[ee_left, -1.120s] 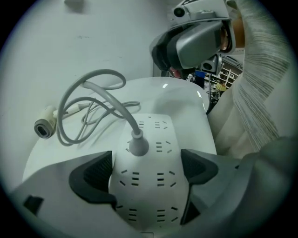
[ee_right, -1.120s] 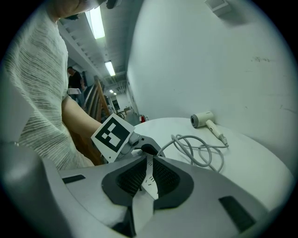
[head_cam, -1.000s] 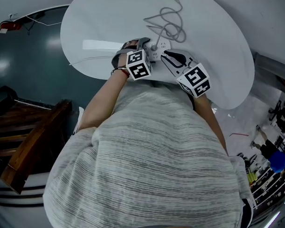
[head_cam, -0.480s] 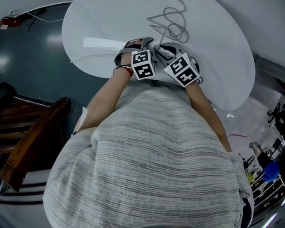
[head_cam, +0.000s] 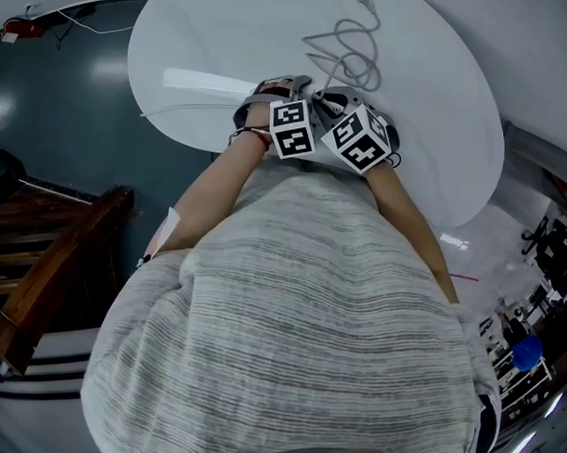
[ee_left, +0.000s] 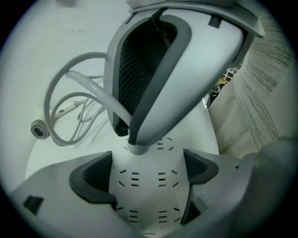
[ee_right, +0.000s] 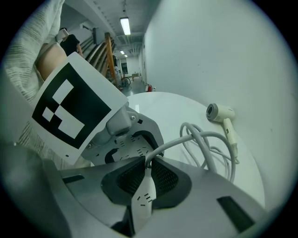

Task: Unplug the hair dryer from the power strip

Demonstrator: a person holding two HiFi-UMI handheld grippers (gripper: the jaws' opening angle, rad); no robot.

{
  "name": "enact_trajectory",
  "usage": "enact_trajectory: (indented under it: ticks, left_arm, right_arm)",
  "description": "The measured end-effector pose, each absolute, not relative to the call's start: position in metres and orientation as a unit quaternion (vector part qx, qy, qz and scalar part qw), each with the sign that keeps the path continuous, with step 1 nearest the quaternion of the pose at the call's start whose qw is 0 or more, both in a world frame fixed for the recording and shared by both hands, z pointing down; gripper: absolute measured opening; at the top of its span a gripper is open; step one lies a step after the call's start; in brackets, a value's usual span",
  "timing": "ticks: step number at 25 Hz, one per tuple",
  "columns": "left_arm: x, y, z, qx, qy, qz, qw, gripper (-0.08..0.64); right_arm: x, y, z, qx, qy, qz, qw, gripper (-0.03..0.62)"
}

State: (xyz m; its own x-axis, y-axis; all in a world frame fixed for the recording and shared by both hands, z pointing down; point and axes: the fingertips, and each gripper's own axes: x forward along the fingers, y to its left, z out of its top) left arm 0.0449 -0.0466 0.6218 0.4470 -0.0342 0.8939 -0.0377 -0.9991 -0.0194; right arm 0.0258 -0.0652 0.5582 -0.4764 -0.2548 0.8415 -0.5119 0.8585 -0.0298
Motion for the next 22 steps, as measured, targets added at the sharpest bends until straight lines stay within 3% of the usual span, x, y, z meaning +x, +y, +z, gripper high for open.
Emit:
enact_trajectory:
  ticks: [22]
  left_arm:
    - [0.0462,-0.0462,0.6236,0.843,-0.015,0.537,0.013,0.462]
  right_arm:
    - [0.0301,-0.0625,0.5513,0.229,-0.832,0.138,0.486,0.035]
